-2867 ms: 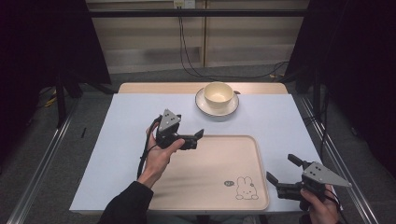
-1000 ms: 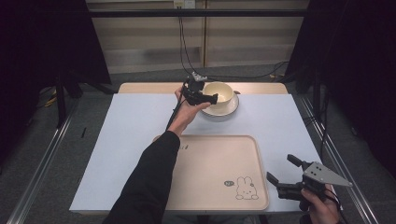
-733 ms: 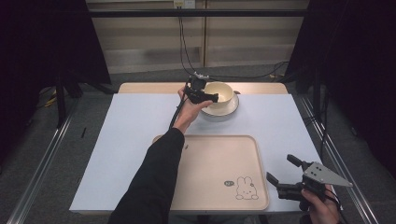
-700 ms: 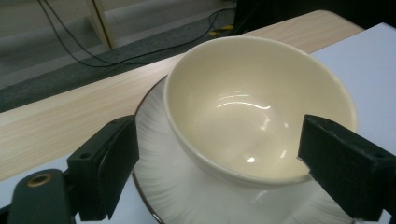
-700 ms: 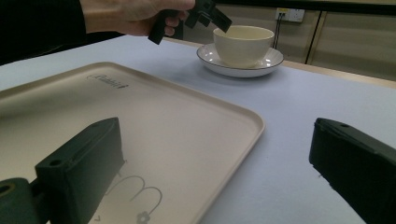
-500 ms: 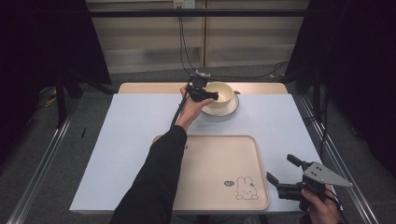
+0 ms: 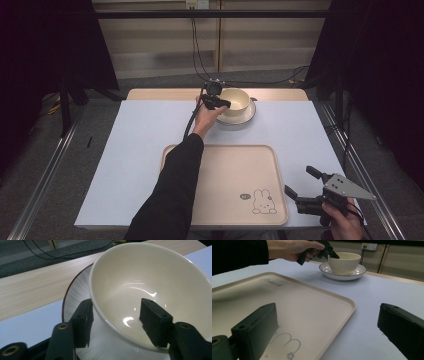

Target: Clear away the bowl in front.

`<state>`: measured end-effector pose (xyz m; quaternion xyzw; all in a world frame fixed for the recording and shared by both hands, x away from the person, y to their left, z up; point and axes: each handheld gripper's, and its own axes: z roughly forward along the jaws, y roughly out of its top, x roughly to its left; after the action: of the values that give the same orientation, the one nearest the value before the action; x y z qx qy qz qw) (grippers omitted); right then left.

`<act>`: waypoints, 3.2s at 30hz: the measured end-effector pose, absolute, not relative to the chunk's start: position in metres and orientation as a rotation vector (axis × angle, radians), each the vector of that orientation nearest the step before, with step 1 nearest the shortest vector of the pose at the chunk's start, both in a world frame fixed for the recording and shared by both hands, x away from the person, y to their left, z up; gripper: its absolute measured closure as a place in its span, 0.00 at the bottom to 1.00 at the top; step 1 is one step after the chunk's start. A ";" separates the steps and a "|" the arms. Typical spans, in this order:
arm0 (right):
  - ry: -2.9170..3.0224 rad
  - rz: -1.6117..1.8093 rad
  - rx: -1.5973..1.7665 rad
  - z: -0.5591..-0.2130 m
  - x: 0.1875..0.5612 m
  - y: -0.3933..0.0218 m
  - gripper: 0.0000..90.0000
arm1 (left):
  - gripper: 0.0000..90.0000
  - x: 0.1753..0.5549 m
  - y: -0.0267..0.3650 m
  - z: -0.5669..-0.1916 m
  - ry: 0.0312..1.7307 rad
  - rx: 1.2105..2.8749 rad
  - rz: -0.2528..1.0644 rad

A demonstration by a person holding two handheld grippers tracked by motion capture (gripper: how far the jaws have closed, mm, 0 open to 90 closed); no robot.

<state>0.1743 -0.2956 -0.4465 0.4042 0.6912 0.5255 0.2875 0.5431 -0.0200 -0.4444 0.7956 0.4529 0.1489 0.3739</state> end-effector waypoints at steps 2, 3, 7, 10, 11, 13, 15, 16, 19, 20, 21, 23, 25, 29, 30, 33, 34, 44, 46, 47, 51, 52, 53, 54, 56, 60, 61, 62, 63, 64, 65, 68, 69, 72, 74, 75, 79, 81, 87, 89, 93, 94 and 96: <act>1.849 1.405 1.082 -0.446 0.174 -0.296 0.03 | 0.56 0.544 -0.019 -0.447 1.157 2.074 0.371; 1.853 1.401 1.082 -0.446 0.173 -0.296 0.03 | 0.57 0.544 -0.019 -0.447 1.157 2.074 0.371; 1.843 1.407 1.082 -0.447 0.174 -0.296 0.03 | 0.63 0.545 -0.019 -0.448 1.189 2.052 0.326; 1.844 1.408 1.084 -0.447 0.174 -0.296 0.03 | 0.67 0.547 -0.018 -0.447 1.226 2.056 0.291; 1.846 1.404 1.086 -0.447 0.174 -0.296 0.03 | 0.68 0.548 -0.017 -0.447 1.228 2.047 0.280; 1.844 1.406 1.086 -0.446 0.174 -0.296 0.03 | 0.71 0.549 -0.018 -0.447 1.230 2.048 0.277; 1.844 1.409 1.086 -0.447 0.174 -0.296 0.03 | 0.72 0.549 -0.019 -0.447 1.233 2.055 0.283; 1.843 1.404 1.089 -0.447 0.174 -0.296 0.03 | 0.72 0.550 -0.020 -0.447 1.235 2.062 0.280; 1.846 1.406 1.088 -0.446 0.174 -0.296 0.03 | 0.72 0.552 -0.021 -0.449 1.260 2.050 0.262; 1.846 1.406 1.088 -0.446 0.174 -0.296 0.03 | 0.72 0.552 -0.021 -0.450 1.267 2.044 0.250; 1.849 1.404 1.087 -0.446 0.173 -0.297 0.03 | 0.71 0.552 -0.021 -0.451 1.274 2.041 0.232; 1.846 1.403 1.080 -0.446 0.174 -0.296 0.03 | 0.68 0.552 -0.023 -0.455 1.277 2.020 0.230; 1.846 1.404 1.080 -0.446 0.174 -0.296 0.03 | 0.74 0.552 -0.023 -0.454 1.273 2.023 0.255; 1.852 1.403 1.084 -0.446 0.174 -0.297 0.03 | 0.90 0.551 -0.024 -0.456 1.286 2.010 0.252; 1.852 1.403 1.083 -0.446 0.174 -0.297 0.03 | 0.92 0.551 -0.023 -0.456 1.287 2.007 0.235; 1.855 1.399 1.086 -0.446 0.173 -0.297 0.03 | 0.92 0.551 -0.022 -0.456 1.289 2.009 0.221; 1.853 1.399 1.087 -0.446 0.173 -0.297 0.03 | 0.92 0.551 -0.022 -0.457 1.295 2.002 0.219; 1.853 1.404 1.088 -0.446 0.173 -0.297 0.03 | 0.92 0.551 -0.019 -0.458 1.310 1.974 0.187; 1.847 1.398 1.092 -0.446 0.173 -0.298 0.03 | 0.92 0.550 -0.018 -0.456 1.308 1.972 0.188; 1.847 1.398 1.092 -0.446 0.173 -0.298 0.03 | 0.92 0.550 -0.018 -0.456 1.308 1.972 0.188; 1.851 1.397 1.092 -0.446 0.173 -0.298 0.03 | 0.93 0.547 -0.017 -0.455 1.326 1.935 0.188; 1.851 1.398 1.092 -0.446 0.173 -0.297 0.03 | 0.93 0.547 -0.016 -0.455 1.325 1.927 0.198; 1.849 1.398 1.090 -0.446 0.173 -0.297 0.03 | 0.92 0.546 -0.017 -0.454 1.337 1.920 0.207; 1.850 1.397 1.091 -0.446 0.173 -0.297 0.03 | 0.92 0.545 -0.016 -0.452 1.320 1.932 0.214; 1.850 1.399 1.091 -0.446 0.173 -0.297 0.03 | 0.92 0.544 -0.017 -0.452 1.320 1.923 0.212; 1.853 1.400 1.091 -0.446 0.173 -0.298 0.03 | 0.92 0.542 -0.016 -0.450 1.301 1.924 0.215; 1.852 1.397 1.090 -0.446 0.173 -0.298 0.03 | 0.92 0.542 -0.016 -0.450 1.301 1.920 0.221; 1.852 1.397 1.090 -0.446 0.173 -0.298 0.03 | 0.92 0.542 -0.016 -0.449 1.296 1.919 0.228; 1.853 1.399 1.091 -0.446 0.172 -0.298 0.03 | 0.92 0.542 -0.016 -0.448 1.300 1.904 0.223; 1.853 1.399 1.091 -0.446 0.172 -0.298 0.03 | 0.92 0.543 -0.015 -0.448 1.314 1.884 0.213; 1.852 1.398 1.092 -0.446 0.172 -0.298 0.03 | 0.92 0.543 -0.013 -0.446 1.303 1.891 0.213; 1.848 1.403 1.093 -0.446 0.172 -0.298 0.03 | 0.92 0.542 -0.011 -0.440 1.297 1.880 0.221; 1.848 1.397 1.096 -0.446 0.172 -0.299 0.03 | 0.92 0.542 -0.009 -0.438 1.286 1.878 0.227; 1.842 1.396 1.098 -0.446 0.172 -0.299 0.03 | 0.92 0.540 -0.005 -0.430 1.258 1.875 0.226; 1.835 1.403 1.097 -0.446 0.172 -0.299 0.04 | 0.91 0.539 -0.004 -0.428 1.255 1.883 0.236; 1.835 1.403 1.097 -0.446 0.172 -0.299 0.04 | 0.91 0.538 -0.003 -0.426 1.251 1.881 0.224; 1.818 1.416 1.094 -0.446 0.172 -0.298 0.03 | 0.92 0.535 0.002 -0.419 1.238 1.876 0.208; 1.811 1.418 1.094 -0.446 0.172 -0.298 0.02 | 0.92 0.533 0.004 -0.416 1.228 1.875 0.199; 1.779 1.414 1.105 -0.446 0.172 -0.298 0.00 | 0.92 0.521 0.011 -0.411 1.213 1.873 0.157; 1.783 1.410 1.107 -0.446 0.172 -0.299 0.00 | 0.92 0.519 0.013 -0.411 1.216 1.867 0.161; 1.766 1.412 1.111 -0.446 0.172 -0.298 0.00 | 0.91 0.512 0.019 -0.408 1.216 1.848 0.144; 1.764 1.410 1.109 -0.446 0.172 -0.298 0.00 | 0.91 0.511 0.021 -0.407 1.203 1.867 0.142; 1.758 1.408 1.115 -0.446 0.172 -0.298 0.00 | 0.91 0.507 0.023 -0.405 1.202 1.864 0.144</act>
<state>0.1720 -0.2982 -0.4462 0.4220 0.6654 0.5326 0.3090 0.5074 0.0234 -0.4049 0.7517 0.4846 0.0582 0.4435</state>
